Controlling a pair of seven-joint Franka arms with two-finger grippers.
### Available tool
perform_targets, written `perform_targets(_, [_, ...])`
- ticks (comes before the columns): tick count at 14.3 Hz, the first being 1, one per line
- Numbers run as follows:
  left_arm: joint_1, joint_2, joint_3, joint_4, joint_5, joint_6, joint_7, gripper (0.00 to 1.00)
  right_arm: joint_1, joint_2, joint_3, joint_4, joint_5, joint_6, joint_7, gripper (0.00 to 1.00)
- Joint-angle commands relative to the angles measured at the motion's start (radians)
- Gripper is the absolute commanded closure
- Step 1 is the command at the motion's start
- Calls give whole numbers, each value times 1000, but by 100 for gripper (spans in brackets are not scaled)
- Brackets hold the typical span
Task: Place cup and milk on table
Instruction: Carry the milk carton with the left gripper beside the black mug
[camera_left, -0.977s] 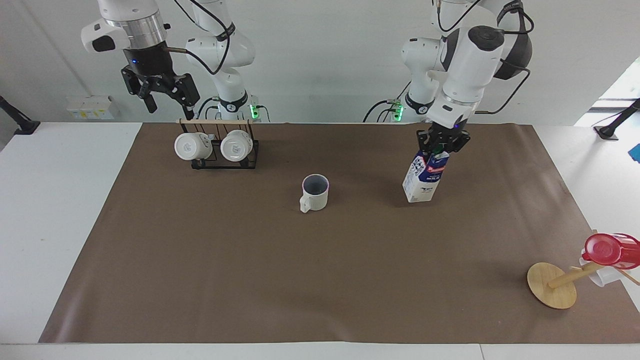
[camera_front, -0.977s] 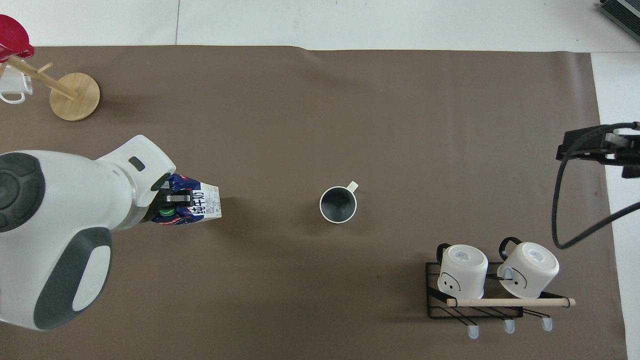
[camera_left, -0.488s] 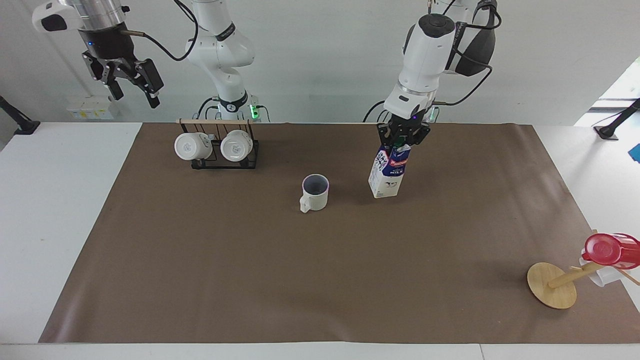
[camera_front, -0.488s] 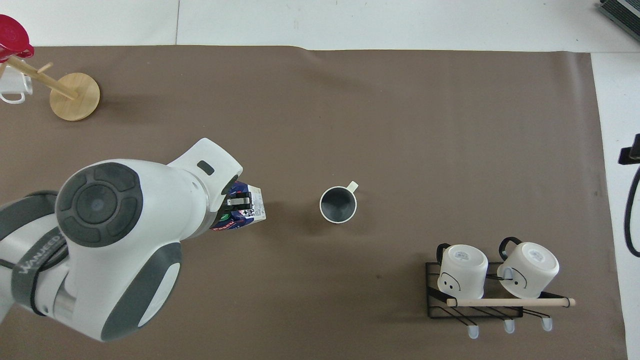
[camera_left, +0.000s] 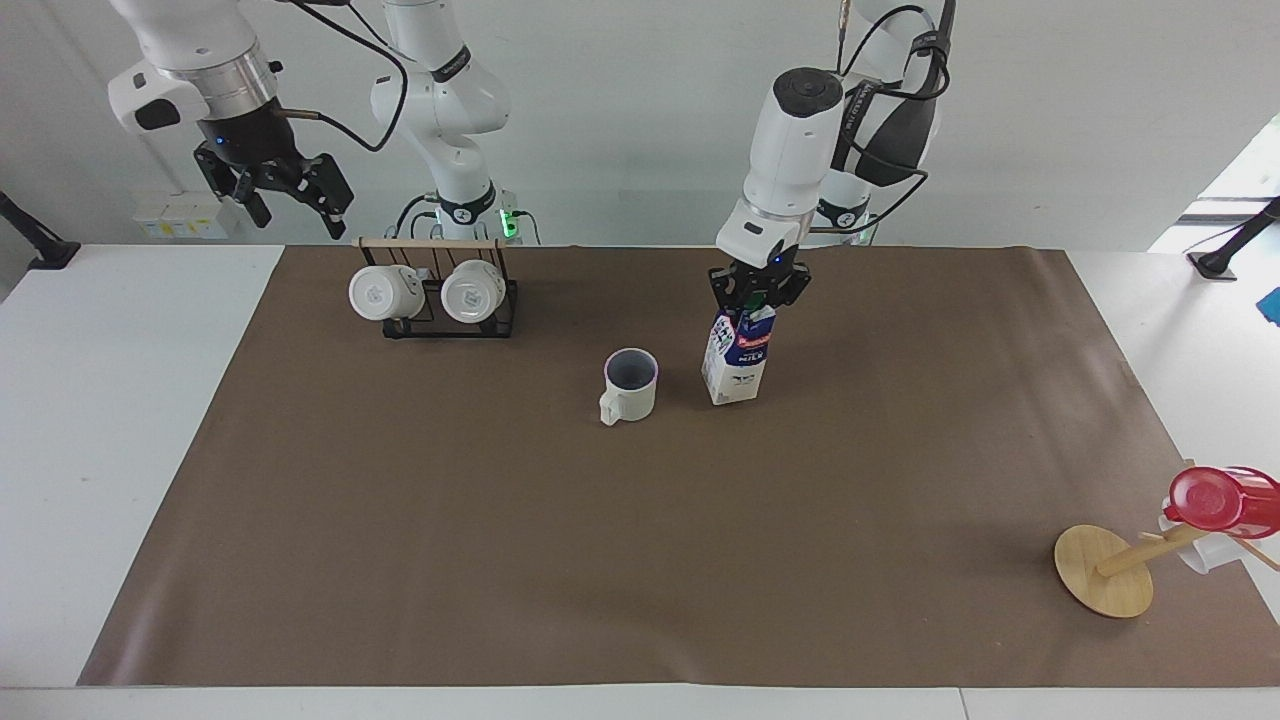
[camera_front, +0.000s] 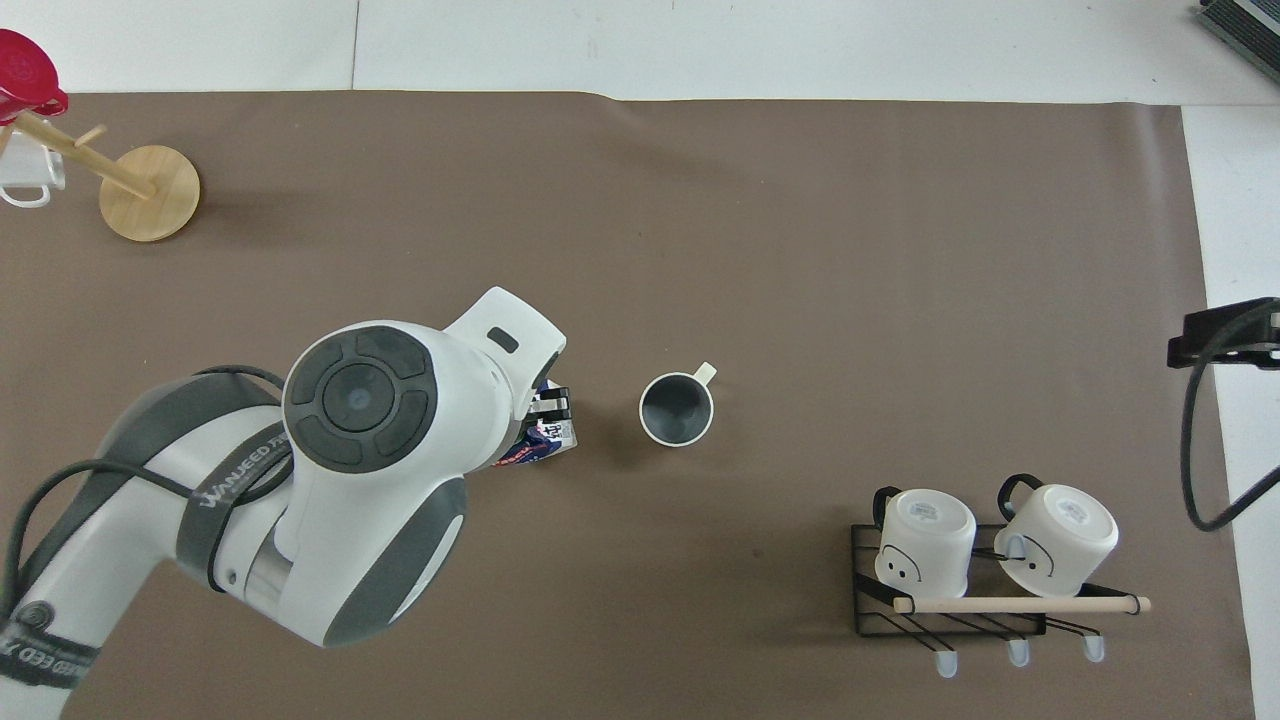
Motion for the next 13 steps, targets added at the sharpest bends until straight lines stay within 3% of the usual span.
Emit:
perform_targets(1, [-35,49,18,23,17,42,-44,61,11,-27,5,-41,15,41,-12,0])
perform_targets(6, [-36,49,18,17,17,39,-44,60,4,-30,3,-49,17,34,-15,0])
perform_targets(7, [-36,49,18,15,17,37,-44,51,-4,-30,3,-50,17,34,-26,0])
perform_targets(8, [-36,49,18,15,17,37,-44,18,-4,-29,2,-47,12,34,-32,0])
perform_targets(9, [-36,49,18,15,17,37,-46,0,-4,-24,0,-40,-6,32,-65,0])
perform_targets(13, [-39,41,16,25,17,19,-50,0,-5,-27,-4,-46,-8,37,-104,0])
